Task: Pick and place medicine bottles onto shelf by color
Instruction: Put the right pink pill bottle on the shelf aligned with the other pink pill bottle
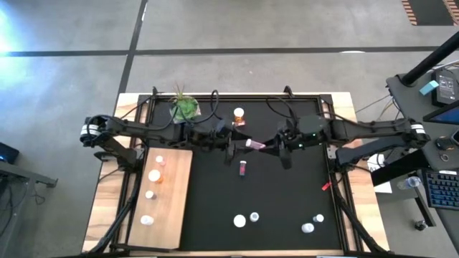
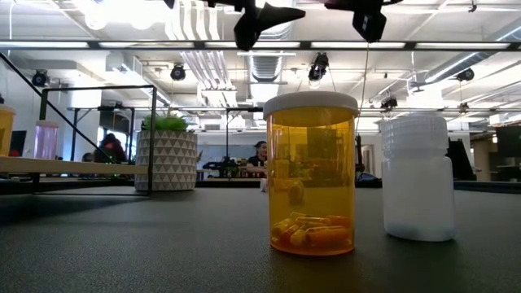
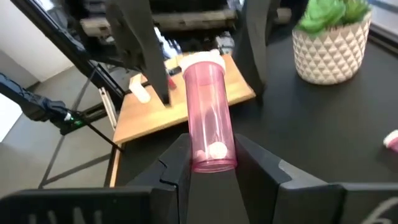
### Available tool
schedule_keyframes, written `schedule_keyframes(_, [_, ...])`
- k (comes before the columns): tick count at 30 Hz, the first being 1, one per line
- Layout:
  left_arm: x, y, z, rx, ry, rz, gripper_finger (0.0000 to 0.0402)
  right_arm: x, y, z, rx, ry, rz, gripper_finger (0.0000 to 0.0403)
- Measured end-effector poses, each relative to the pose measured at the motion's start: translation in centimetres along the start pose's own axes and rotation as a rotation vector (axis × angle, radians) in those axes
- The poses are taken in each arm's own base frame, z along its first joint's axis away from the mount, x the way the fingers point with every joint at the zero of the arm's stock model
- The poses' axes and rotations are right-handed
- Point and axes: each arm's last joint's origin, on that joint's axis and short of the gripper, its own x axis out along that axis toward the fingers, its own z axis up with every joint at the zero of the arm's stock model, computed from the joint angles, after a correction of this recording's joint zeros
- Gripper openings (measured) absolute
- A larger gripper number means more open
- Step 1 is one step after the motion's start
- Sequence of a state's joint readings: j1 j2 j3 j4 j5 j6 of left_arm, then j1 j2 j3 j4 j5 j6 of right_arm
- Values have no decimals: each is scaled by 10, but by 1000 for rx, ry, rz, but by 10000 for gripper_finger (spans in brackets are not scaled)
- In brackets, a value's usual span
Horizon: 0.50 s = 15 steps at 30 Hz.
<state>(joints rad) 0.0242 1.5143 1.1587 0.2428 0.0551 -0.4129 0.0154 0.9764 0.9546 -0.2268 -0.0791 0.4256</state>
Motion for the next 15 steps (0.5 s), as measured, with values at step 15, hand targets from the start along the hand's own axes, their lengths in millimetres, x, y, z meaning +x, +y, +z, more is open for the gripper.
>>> schedule_keyframes(15, [0,-1,0,1,13,-37,201,12,1,4,-31,25,-9,95])
